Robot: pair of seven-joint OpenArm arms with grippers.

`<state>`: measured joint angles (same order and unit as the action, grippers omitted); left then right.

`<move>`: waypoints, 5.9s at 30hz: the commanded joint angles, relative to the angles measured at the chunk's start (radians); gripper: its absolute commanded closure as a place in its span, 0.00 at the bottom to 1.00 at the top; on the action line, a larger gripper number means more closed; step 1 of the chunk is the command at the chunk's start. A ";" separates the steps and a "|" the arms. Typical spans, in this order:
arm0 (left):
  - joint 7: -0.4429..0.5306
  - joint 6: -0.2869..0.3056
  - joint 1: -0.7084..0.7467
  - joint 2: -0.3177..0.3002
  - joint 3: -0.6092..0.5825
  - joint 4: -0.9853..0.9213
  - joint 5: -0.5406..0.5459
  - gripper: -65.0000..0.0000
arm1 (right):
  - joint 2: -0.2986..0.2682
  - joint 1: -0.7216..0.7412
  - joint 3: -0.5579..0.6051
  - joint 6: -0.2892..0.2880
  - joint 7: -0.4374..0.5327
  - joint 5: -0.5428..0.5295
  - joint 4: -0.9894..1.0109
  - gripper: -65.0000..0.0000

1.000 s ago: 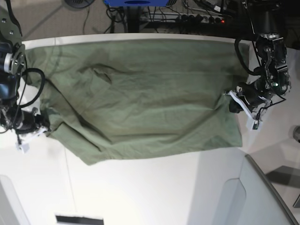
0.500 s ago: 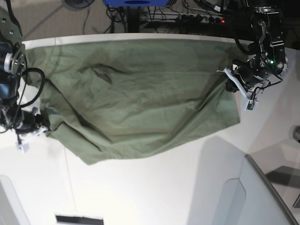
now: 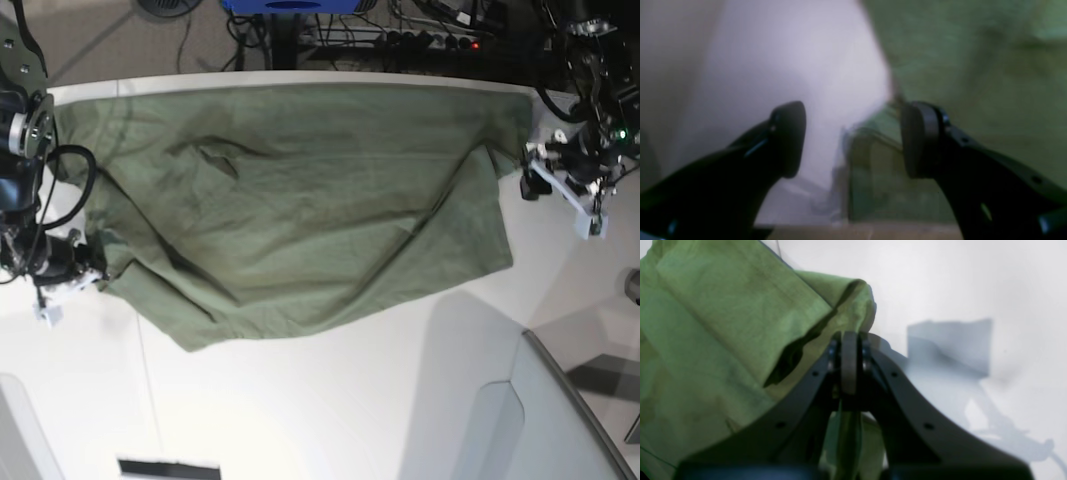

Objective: Layout the t-shirt on the table in an organized manner, then fold the t-shirt properly
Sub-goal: 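Grasp the opposite shirt side edge with the left gripper, then lift both held side edges and fold the hem half toward the collar, then lay the folded half over the collar edge with both grippers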

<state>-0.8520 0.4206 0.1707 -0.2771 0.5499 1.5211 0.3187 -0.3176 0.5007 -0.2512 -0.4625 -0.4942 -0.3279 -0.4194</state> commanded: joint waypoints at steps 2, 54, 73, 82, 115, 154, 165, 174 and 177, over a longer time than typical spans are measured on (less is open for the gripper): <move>0.021 0.002 -0.096 -0.038 0.006 -0.087 0.012 0.34 | -0.016 0.029 -0.001 -0.008 0.016 -0.009 -0.016 1.00; 0.517 0.002 -0.581 -0.043 -0.258 -0.997 0.012 1.00 | -0.019 0.014 0.000 -0.009 0.016 -0.007 -0.017 1.00; 0.251 0.002 -0.600 -0.057 -0.250 -0.549 0.018 1.00 | -0.027 0.046 0.003 -0.012 0.022 -0.007 -0.137 1.00; 0.236 0.002 -0.610 -0.058 -0.250 -0.540 0.021 1.00 | -0.039 0.049 0.178 -0.012 0.082 -0.006 -0.224 1.00; 0.184 0.002 -0.481 -0.072 -0.248 -0.374 0.024 1.00 | -0.061 0.002 0.310 -0.009 0.520 -0.007 -0.085 1.00; 0.029 0.007 -0.248 -0.095 -0.251 -0.146 0.023 1.00 | -0.062 -0.066 0.174 -0.088 0.248 -0.014 -0.109 1.00; 0.035 0.007 -0.231 -0.092 -0.262 -0.202 0.013 1.00 | -0.053 -0.086 0.172 -0.083 0.228 -0.014 -0.108 0.95; 0.035 0.007 -0.211 -0.092 -0.262 -0.195 0.013 1.00 | -0.055 -0.076 0.080 -0.088 0.122 -0.014 -0.161 0.66; 0.035 0.007 -0.211 -0.093 -0.262 -0.195 0.013 1.00 | -0.056 -0.075 0.082 -0.088 0.073 -0.014 -0.223 0.66</move>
<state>-0.8307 0.4259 -0.0273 -0.3523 0.2844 1.3087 0.3225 -0.3546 0.3935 -0.1665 -0.5419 -0.4389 -0.3321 -0.6243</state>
